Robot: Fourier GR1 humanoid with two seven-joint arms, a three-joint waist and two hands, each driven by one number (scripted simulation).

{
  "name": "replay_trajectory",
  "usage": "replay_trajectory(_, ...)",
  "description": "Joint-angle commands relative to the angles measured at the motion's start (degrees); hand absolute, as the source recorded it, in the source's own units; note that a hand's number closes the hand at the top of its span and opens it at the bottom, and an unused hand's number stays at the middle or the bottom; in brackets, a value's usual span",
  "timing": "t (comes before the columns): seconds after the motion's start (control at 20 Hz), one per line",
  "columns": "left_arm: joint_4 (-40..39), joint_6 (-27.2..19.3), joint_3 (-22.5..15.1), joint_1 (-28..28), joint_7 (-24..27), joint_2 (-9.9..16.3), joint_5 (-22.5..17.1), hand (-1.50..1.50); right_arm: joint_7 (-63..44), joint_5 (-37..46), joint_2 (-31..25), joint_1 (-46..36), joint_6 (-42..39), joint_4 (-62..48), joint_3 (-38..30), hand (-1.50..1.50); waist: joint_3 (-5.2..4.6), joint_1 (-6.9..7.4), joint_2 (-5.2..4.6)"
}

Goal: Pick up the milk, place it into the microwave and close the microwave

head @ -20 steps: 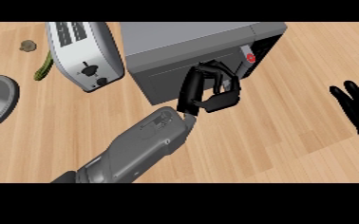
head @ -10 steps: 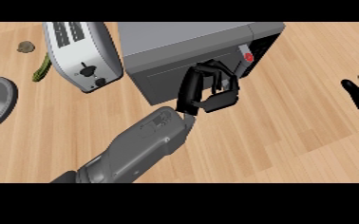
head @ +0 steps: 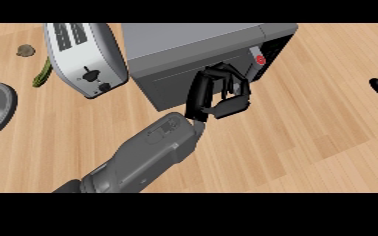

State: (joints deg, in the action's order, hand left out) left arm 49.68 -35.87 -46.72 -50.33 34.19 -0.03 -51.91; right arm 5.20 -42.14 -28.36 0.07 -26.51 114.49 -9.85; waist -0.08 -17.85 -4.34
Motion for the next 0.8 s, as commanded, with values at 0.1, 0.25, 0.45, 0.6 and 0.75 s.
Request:
replay_trajectory(0.1, -5.9, 0.9, 2.4, -3.9, 0.6, 0.0, -2.0, 1.50, -1.4, -1.7, -1.5, -1.0, 0.3, 0.5, -0.9, -1.50, -0.11, -0.83, -0.73)
replay_trajectory(0.25, -5.9, 1.2, 3.1, -4.0, 1.4, 0.0, -3.1, 1.50, -1.7, -2.6, -2.1, -1.0, 0.1, 0.5, -1.5, -1.50, -0.10, -1.18, -0.82)
replay_trajectory(0.45, -6.7, 0.4, 2.2, -4.0, 2.4, 0.0, -3.4, 1.50, -2.2, -3.9, -2.6, -1.0, -0.1, -0.1, -2.0, -1.50, 0.08, -1.63, -0.95)
replay_trajectory(0.6, -6.6, 1.3, 2.4, -4.5, 2.9, 0.0, -4.3, 1.50, -2.7, -4.5, -3.1, -1.3, 0.4, -0.6, -2.6, -1.50, 0.03, -1.24, -0.99)
replay_trajectory(0.75, -6.6, 1.5, 2.2, -4.4, 3.6, 0.0, -5.2, 1.50, -2.9, -5.2, -3.5, -2.4, 0.3, -0.4, -2.6, -1.50, -0.02, -0.71, -1.15)
